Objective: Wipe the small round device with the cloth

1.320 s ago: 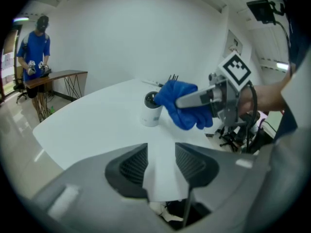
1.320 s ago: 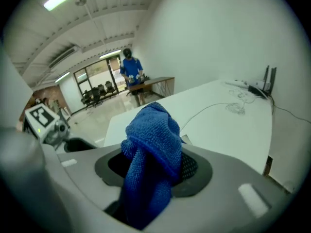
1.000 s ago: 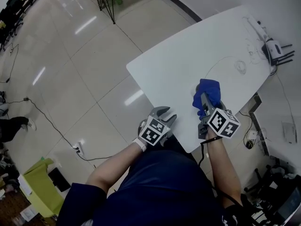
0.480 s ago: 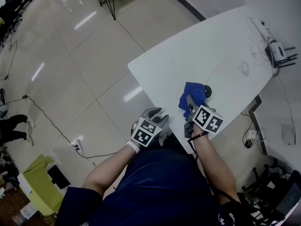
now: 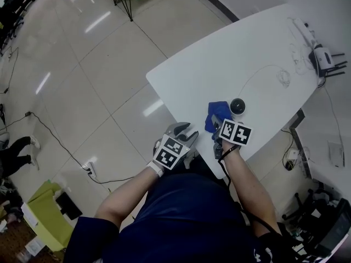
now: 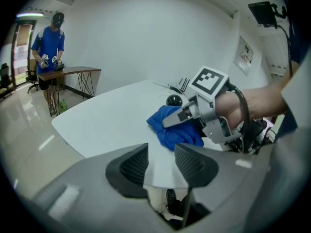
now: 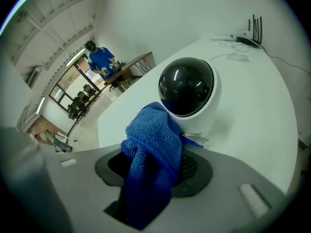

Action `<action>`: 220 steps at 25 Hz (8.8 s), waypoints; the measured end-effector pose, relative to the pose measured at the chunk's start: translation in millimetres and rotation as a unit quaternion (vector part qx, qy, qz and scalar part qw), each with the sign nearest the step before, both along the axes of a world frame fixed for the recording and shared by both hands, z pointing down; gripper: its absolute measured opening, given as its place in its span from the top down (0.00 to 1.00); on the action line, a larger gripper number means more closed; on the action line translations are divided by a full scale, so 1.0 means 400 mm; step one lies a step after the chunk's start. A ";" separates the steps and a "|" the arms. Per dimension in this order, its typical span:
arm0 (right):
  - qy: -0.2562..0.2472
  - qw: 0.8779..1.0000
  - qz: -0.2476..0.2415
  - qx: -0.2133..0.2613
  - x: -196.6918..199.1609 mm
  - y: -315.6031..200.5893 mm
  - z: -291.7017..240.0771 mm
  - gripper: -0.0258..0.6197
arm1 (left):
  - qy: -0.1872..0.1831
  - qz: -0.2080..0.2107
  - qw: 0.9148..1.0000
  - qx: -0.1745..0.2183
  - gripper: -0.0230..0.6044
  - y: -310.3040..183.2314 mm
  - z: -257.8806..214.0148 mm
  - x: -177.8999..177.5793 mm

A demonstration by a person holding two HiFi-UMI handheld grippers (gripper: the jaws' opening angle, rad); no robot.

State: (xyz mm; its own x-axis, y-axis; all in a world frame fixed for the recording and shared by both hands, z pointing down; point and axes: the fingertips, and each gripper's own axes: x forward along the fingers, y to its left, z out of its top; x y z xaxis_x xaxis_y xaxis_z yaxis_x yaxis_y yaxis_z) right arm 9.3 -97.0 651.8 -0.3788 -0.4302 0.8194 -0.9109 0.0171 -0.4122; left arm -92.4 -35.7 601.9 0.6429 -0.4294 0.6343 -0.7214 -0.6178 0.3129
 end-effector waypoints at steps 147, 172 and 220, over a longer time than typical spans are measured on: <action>-0.357 0.869 0.242 0.243 0.412 0.214 -0.319 0.69 | -0.361 0.506 0.773 0.125 0.64 -0.408 0.074 0.294; -0.342 0.876 0.254 0.227 0.391 0.232 -0.280 0.71 | -0.404 0.708 0.533 0.227 0.64 -0.394 -0.043 0.392; -0.371 0.874 0.236 0.209 0.326 0.244 -0.286 0.75 | 0.021 0.128 0.942 -0.309 0.64 -0.010 0.068 0.458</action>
State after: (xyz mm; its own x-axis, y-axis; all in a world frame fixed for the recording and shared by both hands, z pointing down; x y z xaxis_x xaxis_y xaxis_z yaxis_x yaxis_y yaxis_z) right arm 139.9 0.6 537.4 -0.4382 -0.8848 0.1586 -0.3420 0.0009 -0.9397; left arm 90.9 -39.6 629.0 0.7046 0.1854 0.6849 -0.5534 -0.4605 0.6940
